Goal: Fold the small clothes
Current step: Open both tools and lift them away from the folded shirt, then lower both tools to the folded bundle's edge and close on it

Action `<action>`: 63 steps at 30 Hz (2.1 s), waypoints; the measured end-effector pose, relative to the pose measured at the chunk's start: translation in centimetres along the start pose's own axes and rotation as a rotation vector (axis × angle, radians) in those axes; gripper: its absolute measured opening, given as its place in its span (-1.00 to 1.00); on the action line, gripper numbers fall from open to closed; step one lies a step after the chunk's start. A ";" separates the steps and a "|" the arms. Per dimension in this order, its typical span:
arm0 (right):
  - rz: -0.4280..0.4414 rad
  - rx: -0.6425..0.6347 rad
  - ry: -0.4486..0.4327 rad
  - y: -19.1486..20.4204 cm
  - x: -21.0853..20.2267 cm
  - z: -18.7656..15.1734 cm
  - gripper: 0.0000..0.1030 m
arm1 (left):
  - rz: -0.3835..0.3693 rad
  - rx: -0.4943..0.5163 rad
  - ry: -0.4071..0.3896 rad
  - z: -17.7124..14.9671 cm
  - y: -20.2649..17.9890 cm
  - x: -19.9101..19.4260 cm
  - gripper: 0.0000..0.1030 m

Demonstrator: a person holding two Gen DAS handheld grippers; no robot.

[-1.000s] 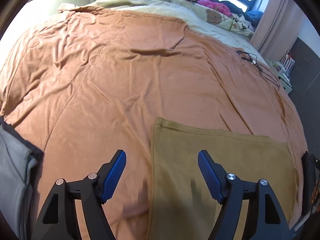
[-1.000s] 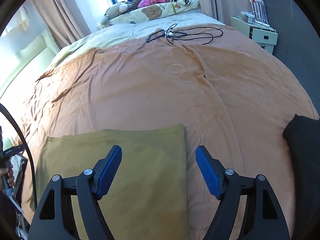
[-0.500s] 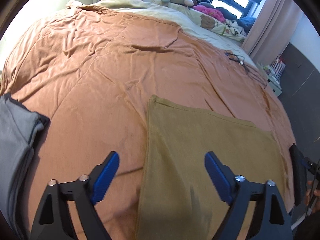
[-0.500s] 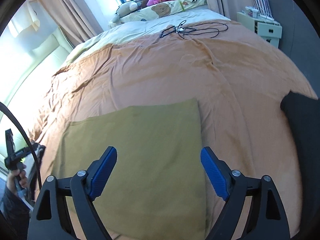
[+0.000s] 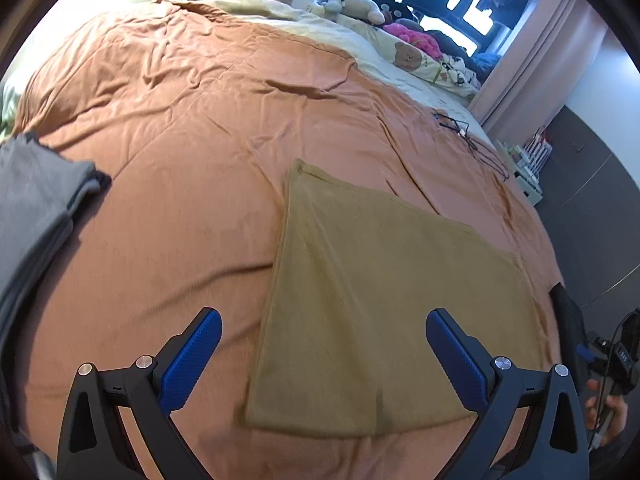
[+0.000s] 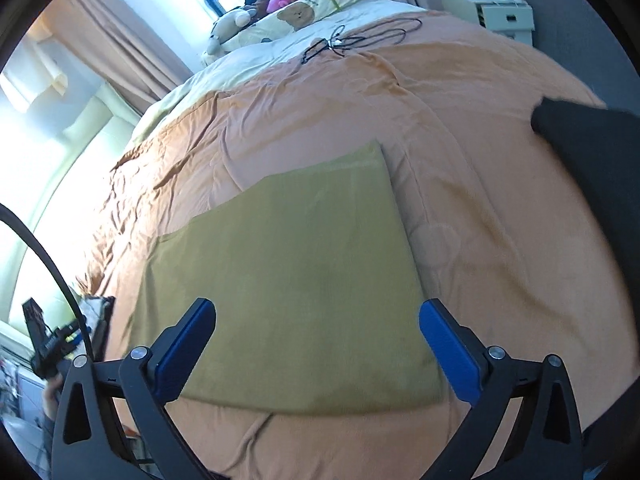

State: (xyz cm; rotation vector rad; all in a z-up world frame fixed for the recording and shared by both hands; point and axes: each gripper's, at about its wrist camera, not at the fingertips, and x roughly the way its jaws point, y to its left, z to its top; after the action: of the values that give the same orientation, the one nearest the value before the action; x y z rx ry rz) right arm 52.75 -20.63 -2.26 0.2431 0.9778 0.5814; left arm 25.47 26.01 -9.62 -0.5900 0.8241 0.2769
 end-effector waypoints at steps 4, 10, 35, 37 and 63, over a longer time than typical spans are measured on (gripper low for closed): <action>-0.016 0.031 -0.002 -0.7 -0.8 -1.7 0.98 | -0.018 -0.041 -0.019 -1.6 0.6 -1.1 0.99; 0.019 0.082 -0.018 -2.1 -1.7 -4.9 0.98 | -0.041 -0.106 -0.040 -4.3 2.1 -2.0 0.99; 0.060 0.309 0.009 -6.1 2.5 -9.7 0.17 | -0.146 -0.352 0.089 -10.7 5.5 3.2 0.22; 0.062 0.324 0.009 -6.4 2.8 -9.8 0.15 | -0.147 -0.367 0.077 -10.6 5.8 3.3 0.19; 0.098 0.317 -0.042 -6.2 3.7 -8.5 -0.99 | -0.195 -0.456 -0.005 -9.5 6.7 2.3 -0.89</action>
State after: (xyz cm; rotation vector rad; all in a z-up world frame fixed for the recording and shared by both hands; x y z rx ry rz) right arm 49.40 -24.20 -12.32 0.5856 1.0198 0.5067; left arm 18.22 25.81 -19.02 -1.0894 0.6942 0.2892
